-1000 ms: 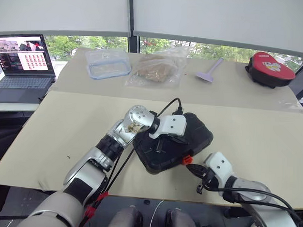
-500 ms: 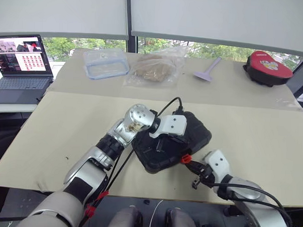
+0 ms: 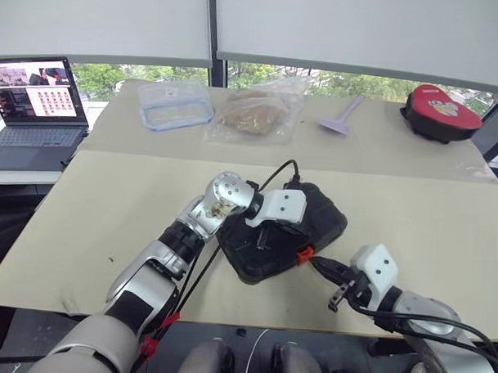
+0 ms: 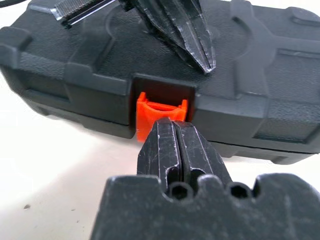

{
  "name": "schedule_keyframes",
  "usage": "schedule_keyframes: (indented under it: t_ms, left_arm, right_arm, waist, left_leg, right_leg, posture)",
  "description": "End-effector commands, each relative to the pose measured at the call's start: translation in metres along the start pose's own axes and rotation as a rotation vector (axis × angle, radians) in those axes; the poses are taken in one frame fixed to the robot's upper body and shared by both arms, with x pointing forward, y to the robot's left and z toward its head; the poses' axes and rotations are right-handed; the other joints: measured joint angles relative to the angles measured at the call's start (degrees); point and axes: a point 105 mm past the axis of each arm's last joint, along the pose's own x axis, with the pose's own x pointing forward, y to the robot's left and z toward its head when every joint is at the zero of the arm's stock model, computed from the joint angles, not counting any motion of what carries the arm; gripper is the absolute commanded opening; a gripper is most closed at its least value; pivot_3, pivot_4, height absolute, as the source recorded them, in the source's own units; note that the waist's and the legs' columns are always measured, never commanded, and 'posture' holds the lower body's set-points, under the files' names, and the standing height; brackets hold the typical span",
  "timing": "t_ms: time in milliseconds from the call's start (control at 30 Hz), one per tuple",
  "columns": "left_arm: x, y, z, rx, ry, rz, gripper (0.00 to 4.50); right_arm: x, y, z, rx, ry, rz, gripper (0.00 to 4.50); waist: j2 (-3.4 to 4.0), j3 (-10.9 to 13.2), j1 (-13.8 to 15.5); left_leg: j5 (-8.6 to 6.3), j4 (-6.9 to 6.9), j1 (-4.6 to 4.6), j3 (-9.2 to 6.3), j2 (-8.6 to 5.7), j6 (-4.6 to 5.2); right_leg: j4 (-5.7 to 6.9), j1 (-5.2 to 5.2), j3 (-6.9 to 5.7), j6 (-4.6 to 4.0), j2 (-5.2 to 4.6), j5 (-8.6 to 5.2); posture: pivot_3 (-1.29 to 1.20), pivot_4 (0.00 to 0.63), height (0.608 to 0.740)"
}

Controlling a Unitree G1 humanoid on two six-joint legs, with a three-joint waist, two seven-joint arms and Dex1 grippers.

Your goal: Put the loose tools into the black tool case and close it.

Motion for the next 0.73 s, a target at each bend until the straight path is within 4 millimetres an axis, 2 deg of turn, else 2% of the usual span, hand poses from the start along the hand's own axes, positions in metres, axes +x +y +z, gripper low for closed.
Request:
schedule_keyframes:
  t_ms: [33, 67, 133, 200, 333, 433, 500, 533, 633, 733]
  left_arm:
    - [-0.022, -0.011, -0.031, -0.165, 0.071, 0.012, 0.29]
    - [-0.032, -0.010, -0.032, -0.191, 0.063, 0.033, 0.44]
    - [-0.055, -0.011, -0.032, -0.237, 0.047, 0.074, 0.98]
    - [-0.092, -0.019, -0.034, -0.313, 0.034, 0.117, 1.64]
    - [-0.161, -0.063, -0.031, -0.453, 0.029, 0.096, 3.15]
    - [-0.203, -0.099, -0.028, -0.581, 0.073, 0.116, 4.30]
    - [-0.216, -0.111, -0.026, -0.634, 0.086, 0.163, 4.50]
    - [-0.221, -0.114, -0.026, -0.652, 0.087, 0.202, 4.50]
    - [-0.235, -0.123, -0.027, -0.712, 0.080, 0.323, 4.50]
    - [-0.236, -0.126, -0.022, -0.727, 0.054, 0.386, 4.50]
  right_arm:
    - [-0.032, -0.008, 0.014, -0.054, 0.002, 0.062, 0.00]
    - [-0.037, -0.012, 0.015, -0.055, 0.012, 0.069, 0.00]
    - [-0.048, -0.020, 0.017, -0.060, 0.035, 0.102, 0.59]
    - [-0.063, -0.030, 0.023, -0.070, 0.062, 0.164, 1.10]
    - [-0.087, -0.051, 0.041, -0.036, 0.060, 0.231, 2.54]
    - [-0.099, -0.070, 0.052, 0.007, 0.047, 0.226, 3.63]
    - [-0.104, -0.078, 0.054, 0.022, 0.046, 0.223, 4.34]
    - [-0.106, -0.081, 0.054, 0.031, 0.048, 0.226, 4.34]
    - [-0.108, -0.086, 0.057, 0.065, 0.046, 0.251, 4.34]
    - [-0.105, -0.090, 0.059, 0.084, 0.034, 0.256, 4.34]
  waist:
    - [0.01, 0.0, 0.0]
    - [0.01, 0.0, -0.4]
    - [0.01, 0.0, -1.1]
    - [0.12, 0.0, -1.8]
    - [0.23, 0.1, -2.4]
    - [0.44, 0.4, -2.3]
    - [0.51, 0.6, -1.4]
    - [0.56, 0.6, -0.9]
    - [0.74, 0.8, 0.2]
    - [0.74, 0.8, 0.3]
  left_leg:
    - [-0.02, 0.00, -0.01, 0.01, 0.00, 0.03]
    - [-0.02, 0.00, 0.00, 0.03, 0.00, 0.03]
    - [-0.02, 0.00, 0.01, 0.03, 0.02, 0.03]
    - [-0.04, -0.07, 0.09, 0.03, 0.06, 0.00]
    - [-0.11, -0.22, 0.05, 0.03, 0.18, -0.25]
    - [-0.15, -0.30, 0.03, 0.02, 0.21, -0.31]
    - [-0.21, -0.34, 0.05, 0.02, 0.21, -0.35]
    - [-0.40, -0.34, 0.05, -0.02, 0.17, -0.66]
    - [-0.46, -0.33, 0.03, -0.01, 0.05, -0.67]
    - [-0.47, -0.33, 0.00, -0.01, 0.04, -0.67]
  right_leg:
    - [-0.01, 0.00, 0.01, 0.01, 0.01, -0.01]
    - [-0.03, 0.02, 0.03, 0.01, 0.00, -0.01]
    - [-0.02, 0.02, 0.08, 0.01, 0.03, 0.00]
    - [0.00, 0.04, 0.08, 0.00, 0.03, -0.01]
    - [0.08, 0.00, 0.11, -0.16, 0.14, -0.10]
    - [-0.02, -0.04, 0.08, -0.20, 0.12, -0.13]
    - [-0.12, -0.09, 0.05, -0.21, 0.09, -0.13]
    - [-0.14, -0.06, 0.05, -0.21, 0.03, -0.13]
    - [-0.19, -0.01, 0.11, -0.21, -0.12, -0.13]
    - [-0.20, -0.02, 0.13, -0.20, -0.12, -0.12]
  posture:
    - [0.00, 0.150, 0.728]
    - [0.00, 0.150, 0.728]
    - [0.00, 0.150, 0.728]
    - [0.00, 0.150, 0.728]
    - [0.00, 0.150, 0.728]
    - [0.00, 0.150, 0.728]
    - [0.00, 0.150, 0.728]
    - [0.00, 0.150, 0.728]
    - [0.00, 0.150, 0.728]
    - [0.00, 0.150, 0.728]
